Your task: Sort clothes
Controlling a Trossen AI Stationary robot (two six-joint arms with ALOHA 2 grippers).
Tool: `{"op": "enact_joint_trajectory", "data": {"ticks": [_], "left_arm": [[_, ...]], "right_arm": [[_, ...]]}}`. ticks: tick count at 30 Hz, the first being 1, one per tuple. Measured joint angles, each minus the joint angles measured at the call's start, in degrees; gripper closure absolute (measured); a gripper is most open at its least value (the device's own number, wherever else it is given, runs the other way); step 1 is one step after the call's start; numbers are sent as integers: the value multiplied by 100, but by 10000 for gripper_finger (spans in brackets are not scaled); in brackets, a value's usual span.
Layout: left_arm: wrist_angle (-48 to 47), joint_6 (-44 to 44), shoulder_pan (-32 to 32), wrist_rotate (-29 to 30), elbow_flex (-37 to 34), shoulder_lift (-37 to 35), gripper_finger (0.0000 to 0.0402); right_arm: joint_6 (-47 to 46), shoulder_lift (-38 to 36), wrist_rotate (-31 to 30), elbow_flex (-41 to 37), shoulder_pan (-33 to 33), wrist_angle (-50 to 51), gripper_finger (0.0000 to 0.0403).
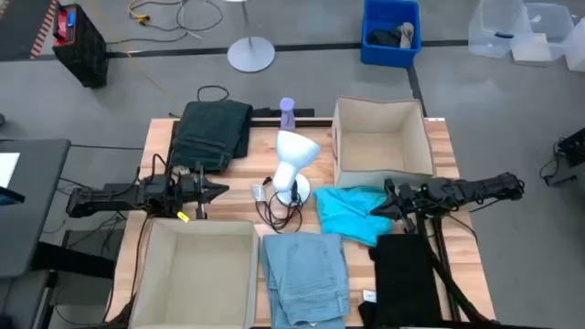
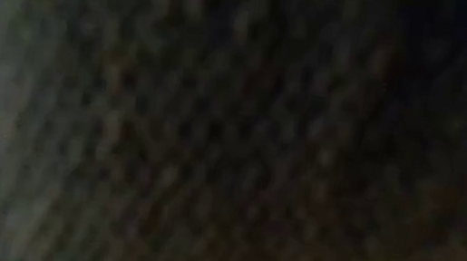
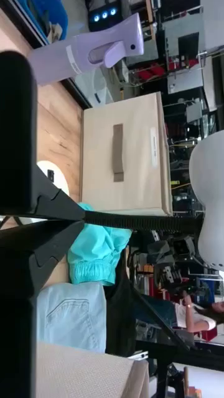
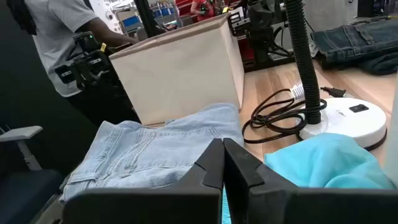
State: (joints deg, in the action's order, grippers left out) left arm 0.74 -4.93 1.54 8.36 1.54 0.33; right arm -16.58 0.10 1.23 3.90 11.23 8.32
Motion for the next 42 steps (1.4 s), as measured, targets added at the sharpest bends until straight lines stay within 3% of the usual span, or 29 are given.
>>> {"op": "enact_joint_trajectory", "data": {"ticks": [42], "left_arm": [[23,-102,1,7,0,-1,393]], "right_arm": [[0,2,0,-1,0,1,378]]}}
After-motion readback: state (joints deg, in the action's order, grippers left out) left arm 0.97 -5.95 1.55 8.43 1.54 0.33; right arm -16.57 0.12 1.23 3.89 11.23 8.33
